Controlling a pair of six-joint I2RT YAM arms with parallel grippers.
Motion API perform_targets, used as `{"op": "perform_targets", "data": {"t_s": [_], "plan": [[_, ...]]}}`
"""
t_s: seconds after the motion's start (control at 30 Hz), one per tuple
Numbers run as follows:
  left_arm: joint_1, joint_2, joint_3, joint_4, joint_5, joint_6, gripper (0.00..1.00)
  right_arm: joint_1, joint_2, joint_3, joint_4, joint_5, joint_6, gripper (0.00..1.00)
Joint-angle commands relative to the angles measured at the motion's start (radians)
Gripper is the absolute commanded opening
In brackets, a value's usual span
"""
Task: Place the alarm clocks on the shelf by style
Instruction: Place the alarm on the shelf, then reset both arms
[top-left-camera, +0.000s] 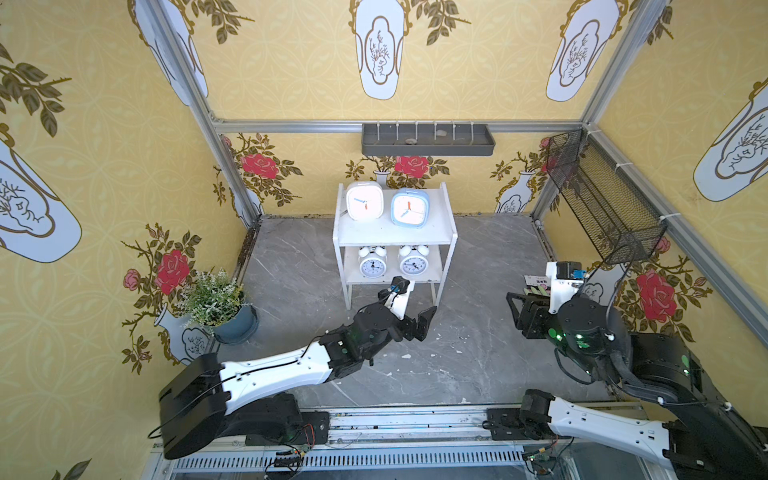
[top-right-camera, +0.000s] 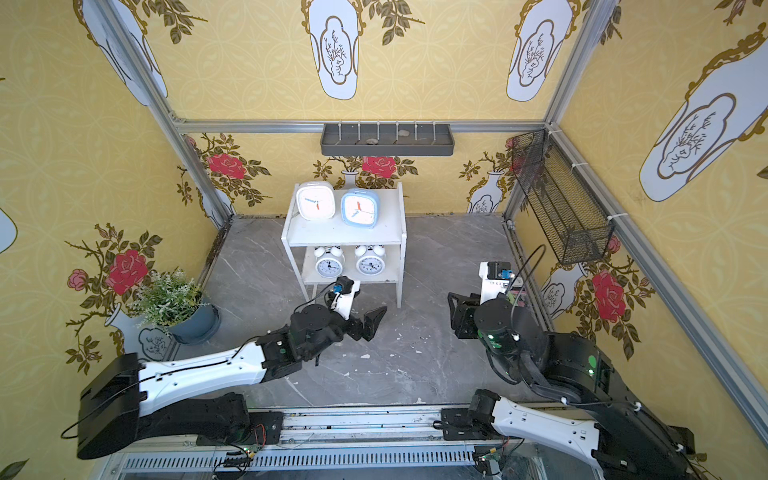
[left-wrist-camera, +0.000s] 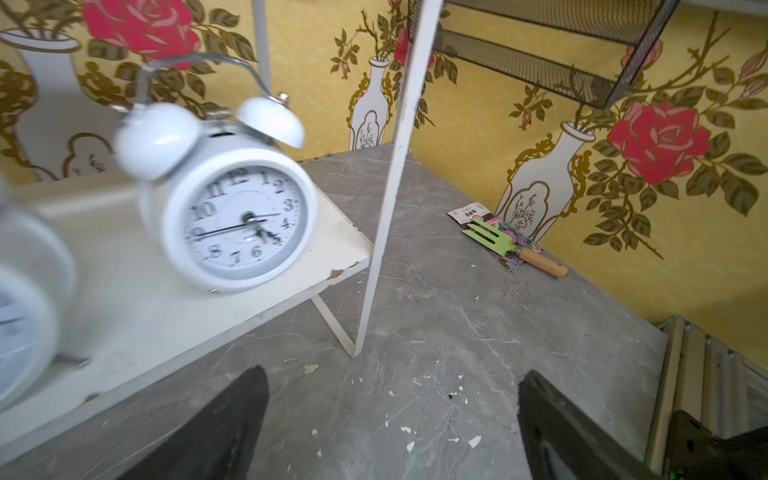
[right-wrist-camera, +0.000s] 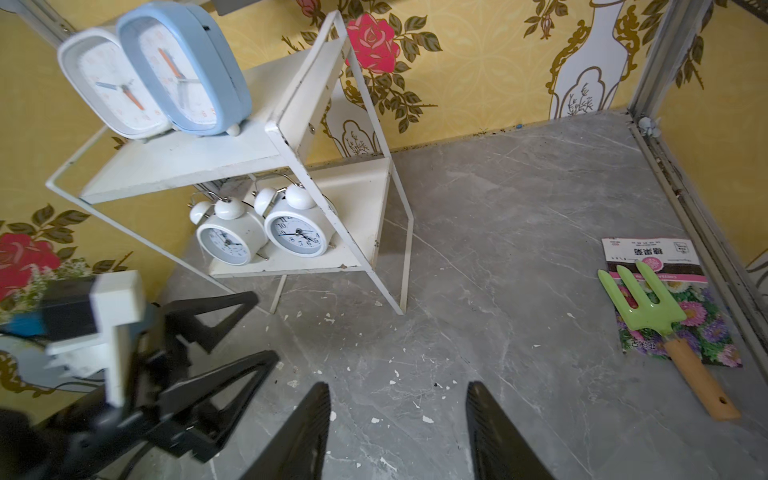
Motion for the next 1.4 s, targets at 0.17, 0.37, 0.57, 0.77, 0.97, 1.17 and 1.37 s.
{"op": "perform_targets", "data": {"t_s": [0.17,0.37,0.57,0.77,0.97,1.17,1.37], "plan": [[0.040,-0.380,0.159,-0.723,-0.528,-0.080,0.99,-0.134,0.140,-0.123,0.171,-0.011,-0.034,0.78],[0.471,-0.377,0.369,-1.043,-0.538,-0.165,0.99,-0.770,0.190,-0.217,0.482,-0.587,-0.237,0.98],[0.873,-0.309,0.244,-0.743,-0.384,-0.025,0.99,-0.991,0.155,-0.368,0.767,-0.499,-0.202,0.98],[0.927,-0.080,0.034,-0.223,-0.458,0.194,0.99,-0.991,0.192,-0.602,1.076,-0.310,-0.372,0.98],[0.990,0.028,-0.091,-0.002,-0.418,0.182,0.99,-1.067,0.317,-0.758,1.207,-0.181,-0.421,0.98],[1.043,0.044,-0.187,0.112,-0.312,0.187,0.99,-1.159,0.343,-1.033,1.578,-0.236,-0.460,0.98],[1.067,-0.016,-0.250,0.164,-0.197,0.281,0.99,-1.203,0.416,-1.076,1.814,-0.317,-0.513,0.98]]}}
